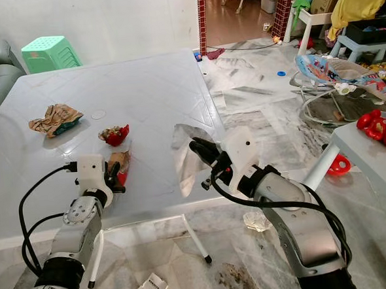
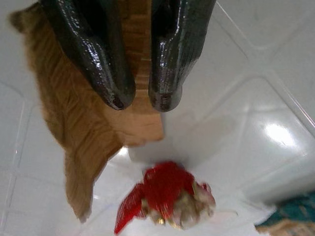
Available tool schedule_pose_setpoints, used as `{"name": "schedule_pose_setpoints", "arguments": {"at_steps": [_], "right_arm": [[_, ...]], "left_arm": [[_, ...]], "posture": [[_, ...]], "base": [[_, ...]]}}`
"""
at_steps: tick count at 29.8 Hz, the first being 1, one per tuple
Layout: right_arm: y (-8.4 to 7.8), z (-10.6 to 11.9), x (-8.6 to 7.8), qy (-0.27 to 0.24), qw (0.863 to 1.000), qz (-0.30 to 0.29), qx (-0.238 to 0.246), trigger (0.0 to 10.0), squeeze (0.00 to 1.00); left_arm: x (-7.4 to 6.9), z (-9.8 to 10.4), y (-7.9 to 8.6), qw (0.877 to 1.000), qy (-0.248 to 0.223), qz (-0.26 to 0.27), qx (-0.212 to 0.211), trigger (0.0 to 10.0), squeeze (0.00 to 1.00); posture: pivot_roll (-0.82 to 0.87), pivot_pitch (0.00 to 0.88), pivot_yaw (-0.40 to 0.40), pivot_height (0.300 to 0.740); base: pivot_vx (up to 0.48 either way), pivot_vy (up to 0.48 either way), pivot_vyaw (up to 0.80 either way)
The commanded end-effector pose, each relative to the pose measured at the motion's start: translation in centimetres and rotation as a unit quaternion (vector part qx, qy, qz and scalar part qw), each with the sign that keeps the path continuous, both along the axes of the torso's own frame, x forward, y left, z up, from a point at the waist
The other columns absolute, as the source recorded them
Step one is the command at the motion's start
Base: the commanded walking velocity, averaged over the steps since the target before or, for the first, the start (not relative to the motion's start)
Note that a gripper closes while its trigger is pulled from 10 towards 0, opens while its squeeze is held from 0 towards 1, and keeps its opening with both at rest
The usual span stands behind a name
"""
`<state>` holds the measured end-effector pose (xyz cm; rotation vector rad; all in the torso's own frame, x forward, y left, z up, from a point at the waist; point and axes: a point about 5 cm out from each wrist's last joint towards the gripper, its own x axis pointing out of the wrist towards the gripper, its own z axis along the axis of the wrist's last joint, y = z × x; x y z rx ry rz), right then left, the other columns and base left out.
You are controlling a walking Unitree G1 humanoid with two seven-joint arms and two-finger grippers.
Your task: Picking trash to rubbish bin
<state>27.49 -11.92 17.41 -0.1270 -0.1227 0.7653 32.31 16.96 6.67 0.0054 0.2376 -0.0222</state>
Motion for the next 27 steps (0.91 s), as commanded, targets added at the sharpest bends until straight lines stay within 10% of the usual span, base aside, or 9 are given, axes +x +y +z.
{"name": "schedule_pose_setpoints", "arguments": {"at_steps": [1, 27], "right_arm": [[0.4, 0.4, -0.2, -0.006, 1.0, 0.01, -0.001, 0.0, 0.0], [0.7, 0.4, 0.0, -0.008, 1.0, 0.013, -0.002, 0.0, 0.0]], "left_arm": [[0.3, 0.2, 0.2, 1.0, -0.003, 0.004, -0.005, 0.0, 0.0], [0.1, 0.9, 1.2, 0.996, -0.056, 0.047, -0.043, 0.0, 0.0]], "posture": [[-0.07, 0.034, 0.051, 0.74], [-0.06, 0.027, 0.042, 0.74]], "base": [[0.0, 0.0, 0.0], [0.0, 0.0, 0.0]]}}
